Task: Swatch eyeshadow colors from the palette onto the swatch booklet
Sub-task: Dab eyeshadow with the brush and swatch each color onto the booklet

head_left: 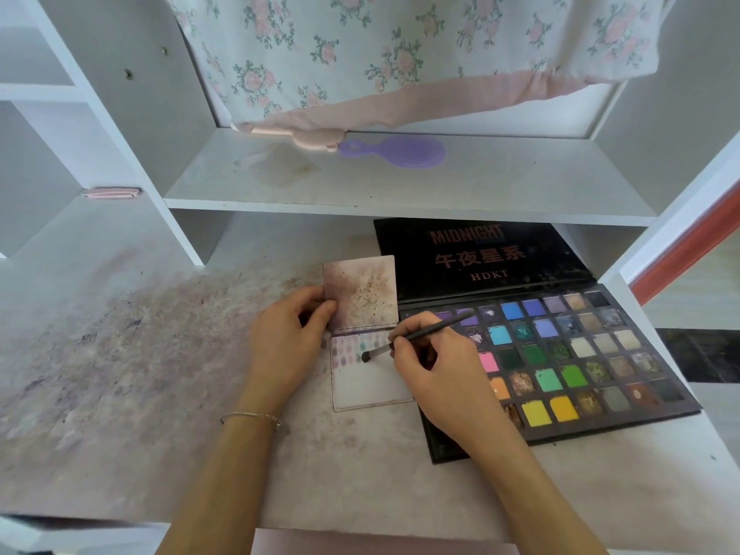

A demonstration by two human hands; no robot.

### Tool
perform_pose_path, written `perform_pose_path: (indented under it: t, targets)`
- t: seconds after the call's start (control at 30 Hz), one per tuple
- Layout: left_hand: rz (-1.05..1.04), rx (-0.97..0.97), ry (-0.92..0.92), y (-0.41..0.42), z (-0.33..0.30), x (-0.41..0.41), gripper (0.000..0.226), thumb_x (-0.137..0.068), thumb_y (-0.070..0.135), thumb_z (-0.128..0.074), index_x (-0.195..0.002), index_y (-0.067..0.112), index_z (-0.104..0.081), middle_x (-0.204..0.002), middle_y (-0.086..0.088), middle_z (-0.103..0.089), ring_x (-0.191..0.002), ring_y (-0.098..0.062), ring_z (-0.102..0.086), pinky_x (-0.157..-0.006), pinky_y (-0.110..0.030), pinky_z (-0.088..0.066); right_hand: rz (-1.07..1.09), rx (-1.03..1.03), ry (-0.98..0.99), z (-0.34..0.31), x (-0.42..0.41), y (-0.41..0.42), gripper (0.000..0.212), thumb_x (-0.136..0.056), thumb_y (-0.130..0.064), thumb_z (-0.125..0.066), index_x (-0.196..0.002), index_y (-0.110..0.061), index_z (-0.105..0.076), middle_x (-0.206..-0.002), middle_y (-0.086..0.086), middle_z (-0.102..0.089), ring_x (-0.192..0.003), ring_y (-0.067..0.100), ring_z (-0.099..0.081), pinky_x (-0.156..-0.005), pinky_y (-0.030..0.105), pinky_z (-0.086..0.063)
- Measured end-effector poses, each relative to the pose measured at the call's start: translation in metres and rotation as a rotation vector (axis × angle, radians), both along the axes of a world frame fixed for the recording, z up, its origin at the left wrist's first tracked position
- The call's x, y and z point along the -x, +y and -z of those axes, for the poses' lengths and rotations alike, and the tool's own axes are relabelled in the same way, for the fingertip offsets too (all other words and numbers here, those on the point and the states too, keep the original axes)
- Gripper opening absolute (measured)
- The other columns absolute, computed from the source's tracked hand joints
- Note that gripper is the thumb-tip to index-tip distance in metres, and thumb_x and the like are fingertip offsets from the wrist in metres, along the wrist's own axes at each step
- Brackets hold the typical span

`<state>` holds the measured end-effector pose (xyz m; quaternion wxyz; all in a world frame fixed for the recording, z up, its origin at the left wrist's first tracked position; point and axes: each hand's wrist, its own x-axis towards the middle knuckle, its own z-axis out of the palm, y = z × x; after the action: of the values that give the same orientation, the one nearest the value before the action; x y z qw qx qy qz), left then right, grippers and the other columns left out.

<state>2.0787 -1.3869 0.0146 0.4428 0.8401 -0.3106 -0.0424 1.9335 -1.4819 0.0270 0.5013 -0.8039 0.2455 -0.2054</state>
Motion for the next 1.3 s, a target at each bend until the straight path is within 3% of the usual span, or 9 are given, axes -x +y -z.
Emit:
perform_pose_path:
  t: [0.23, 0.63, 0.7, 0.9, 1.07, 1.2, 1.3]
  targets:
    - [0.003, 0.007, 0.001, -0.001, -0.001, 0.000, 0.014, -0.086, 0.016, -0.059, -0.094, 0.022, -0.068, -0.072, 0.030, -0.056, -0.063, 0.018, -0.054, -0.062, 0.002, -0.037, -0.003, 0.011, -0.001, 0.000, -0.001, 0.000, 0.020, -0.087, -0.014, -0.053, -0.077, -0.031, -0.051, -0.065, -0.003, -0.055, -0.057, -0.001, -0.049, -0.050, 0.011, -0.041]
    - [0.000, -0.006, -0.010, -0.001, -0.001, 0.000, 0.015, -0.086, 0.017, -0.059, -0.097, 0.022, -0.069, -0.075, 0.024, -0.058, -0.071, 0.012, -0.052, -0.065, -0.007, -0.037, 0.004, 0.019, -0.024, 0.002, 0.000, 0.000, 0.020, -0.086, -0.013, -0.053, -0.077, -0.030, -0.052, -0.065, 0.000, -0.057, -0.056, 0.002, -0.050, -0.048, 0.012, -0.042]
    - [0.002, 0.002, -0.008, -0.001, -0.001, 0.000, 0.015, -0.086, 0.017, -0.059, -0.097, 0.022, -0.069, -0.074, 0.025, -0.058, -0.069, 0.013, -0.052, -0.064, -0.003, -0.036, 0.030, 0.019, -0.082, 0.000, 0.000, 0.000, 0.022, -0.087, -0.011, -0.053, -0.079, -0.032, -0.053, -0.069, -0.002, -0.060, -0.063, 0.007, -0.054, -0.053, 0.015, -0.045]
    - [-0.002, 0.018, -0.024, 0.000, -0.001, 0.000, 0.012, -0.085, 0.015, -0.061, -0.094, 0.018, -0.069, -0.071, 0.028, -0.055, -0.069, 0.013, -0.052, -0.062, 0.000, -0.036, 0.091, -0.012, -0.198, -0.003, 0.004, -0.003, 0.026, -0.088, -0.007, -0.052, -0.091, -0.032, -0.059, -0.090, -0.011, -0.064, -0.084, 0.001, -0.059, -0.070, 0.010, -0.047]
    - [-0.002, 0.014, -0.009, 0.000, -0.001, 0.000, 0.012, -0.086, 0.016, -0.060, -0.093, 0.021, -0.068, -0.071, 0.029, -0.055, -0.063, 0.015, -0.052, -0.061, 0.000, -0.037, 0.155, -0.017, -0.256, -0.008, 0.019, -0.009, 0.025, -0.087, -0.008, -0.052, -0.087, -0.032, -0.061, -0.080, -0.011, -0.064, -0.073, 0.004, -0.059, -0.063, 0.012, -0.046]
    - [0.004, 0.000, -0.009, 0.000, -0.002, 0.001, 0.014, -0.086, 0.016, -0.059, -0.097, 0.018, -0.069, -0.079, 0.014, -0.063, -0.070, 0.007, -0.055, -0.064, -0.005, -0.035, 0.243, 0.000, -0.278, -0.008, 0.040, -0.020, 0.031, -0.088, -0.004, -0.051, -0.080, -0.033, -0.059, -0.076, -0.004, -0.063, -0.056, 0.012, -0.054, -0.052, 0.023, -0.046]
    - [0.003, 0.002, 0.008, 0.001, -0.002, 0.001, 0.016, -0.087, 0.015, -0.059, -0.099, 0.017, -0.068, -0.085, 0.008, -0.066, -0.077, -0.008, -0.060, -0.068, -0.010, -0.038, 0.360, 0.041, -0.300, -0.005, 0.057, -0.032, 0.037, -0.089, -0.002, -0.049, -0.078, -0.036, -0.057, -0.069, -0.002, -0.061, -0.058, 0.008, -0.056, -0.053, 0.011, -0.046]
